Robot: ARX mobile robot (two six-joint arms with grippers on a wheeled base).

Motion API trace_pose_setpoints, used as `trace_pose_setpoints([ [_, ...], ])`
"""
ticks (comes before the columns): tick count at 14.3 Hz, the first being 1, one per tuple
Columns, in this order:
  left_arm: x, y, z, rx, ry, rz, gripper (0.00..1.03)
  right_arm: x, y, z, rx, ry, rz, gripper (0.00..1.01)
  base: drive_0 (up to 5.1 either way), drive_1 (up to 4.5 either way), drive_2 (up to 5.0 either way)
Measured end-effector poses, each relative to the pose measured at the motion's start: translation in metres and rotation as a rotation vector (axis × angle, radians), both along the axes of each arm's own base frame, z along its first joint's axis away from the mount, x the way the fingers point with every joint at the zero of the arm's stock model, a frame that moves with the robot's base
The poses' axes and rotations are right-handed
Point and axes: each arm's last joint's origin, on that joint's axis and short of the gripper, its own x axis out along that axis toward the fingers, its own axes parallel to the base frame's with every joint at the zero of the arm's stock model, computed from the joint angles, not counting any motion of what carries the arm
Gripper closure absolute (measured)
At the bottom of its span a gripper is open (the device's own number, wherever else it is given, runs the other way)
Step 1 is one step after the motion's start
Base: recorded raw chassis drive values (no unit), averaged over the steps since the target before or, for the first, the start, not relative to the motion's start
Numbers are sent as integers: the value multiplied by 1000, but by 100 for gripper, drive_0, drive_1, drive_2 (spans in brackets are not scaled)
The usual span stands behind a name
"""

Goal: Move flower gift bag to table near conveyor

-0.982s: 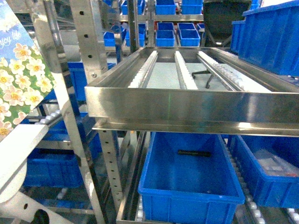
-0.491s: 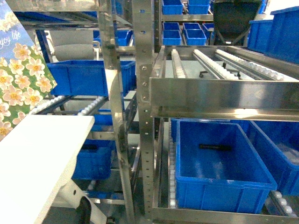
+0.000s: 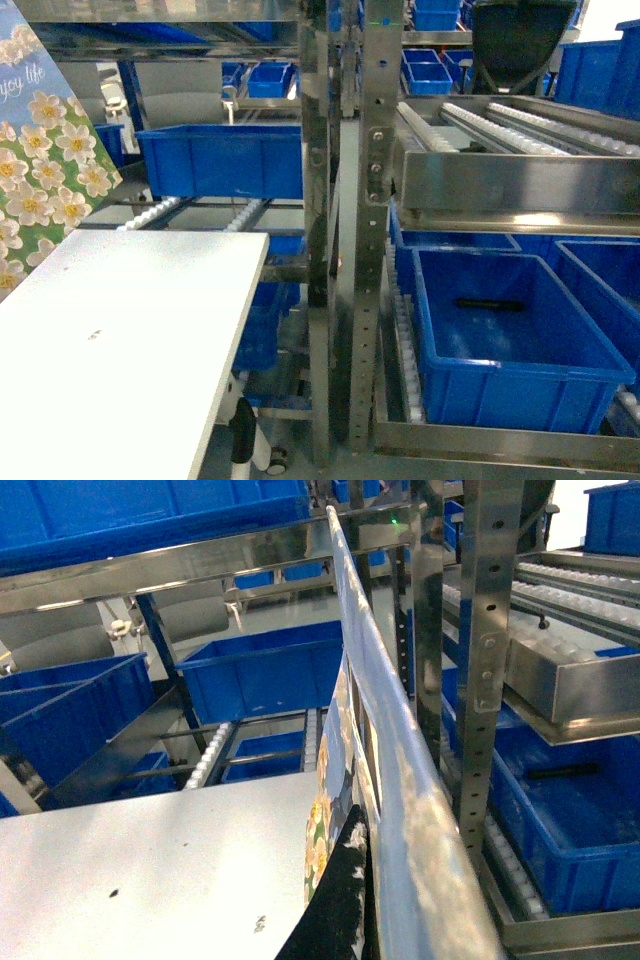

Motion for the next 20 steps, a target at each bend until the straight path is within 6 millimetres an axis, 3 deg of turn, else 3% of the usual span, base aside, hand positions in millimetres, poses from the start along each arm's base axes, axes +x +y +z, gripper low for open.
trace_pose_setpoints([
  [8,0,0,0,1,1,0,101,0,0,0,0,0,0,99,-476,168,317],
  [20,0,0,0,1,2,0,101,0,0,0,0,0,0,99,-471,326,162],
])
